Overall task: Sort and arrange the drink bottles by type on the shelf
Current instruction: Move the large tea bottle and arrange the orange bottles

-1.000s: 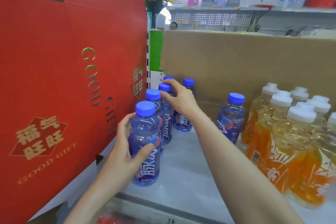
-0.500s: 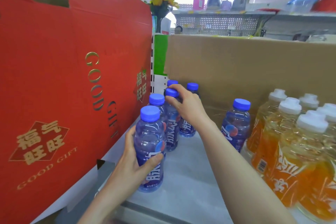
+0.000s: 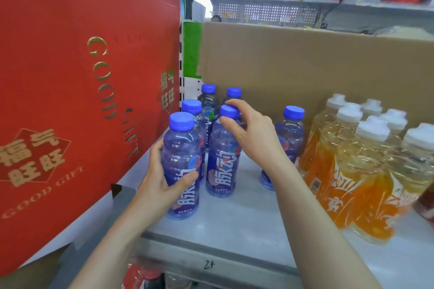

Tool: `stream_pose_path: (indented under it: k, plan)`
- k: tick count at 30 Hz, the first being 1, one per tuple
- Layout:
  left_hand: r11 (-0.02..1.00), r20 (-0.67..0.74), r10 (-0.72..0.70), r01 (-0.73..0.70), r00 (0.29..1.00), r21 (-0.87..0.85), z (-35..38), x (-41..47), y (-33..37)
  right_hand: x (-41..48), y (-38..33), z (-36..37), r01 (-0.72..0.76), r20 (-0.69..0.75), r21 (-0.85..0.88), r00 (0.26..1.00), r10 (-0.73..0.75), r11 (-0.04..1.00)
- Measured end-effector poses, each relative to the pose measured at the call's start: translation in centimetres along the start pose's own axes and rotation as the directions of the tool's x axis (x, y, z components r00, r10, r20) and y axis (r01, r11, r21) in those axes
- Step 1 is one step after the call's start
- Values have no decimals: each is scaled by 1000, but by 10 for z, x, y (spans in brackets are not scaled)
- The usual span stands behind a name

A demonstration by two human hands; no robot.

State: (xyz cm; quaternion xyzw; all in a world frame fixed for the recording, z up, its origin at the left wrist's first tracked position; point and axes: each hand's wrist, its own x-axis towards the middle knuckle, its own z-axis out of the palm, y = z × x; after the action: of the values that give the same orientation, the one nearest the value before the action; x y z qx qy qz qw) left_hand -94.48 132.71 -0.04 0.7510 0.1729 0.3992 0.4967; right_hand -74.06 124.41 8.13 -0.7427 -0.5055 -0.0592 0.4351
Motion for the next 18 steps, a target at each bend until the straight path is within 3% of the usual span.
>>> stream_pose_path:
  k: [14, 18]
  plan:
    - [997, 2, -29, 29, 1000, -71, 0, -1, 5, 8, -10, -9, -62, 123, 28, 991, 58, 998]
    - [998, -19, -37, 36, 999, -43, -1, 0, 4, 59, -11, -18, -93, -39, -6, 995, 92, 996]
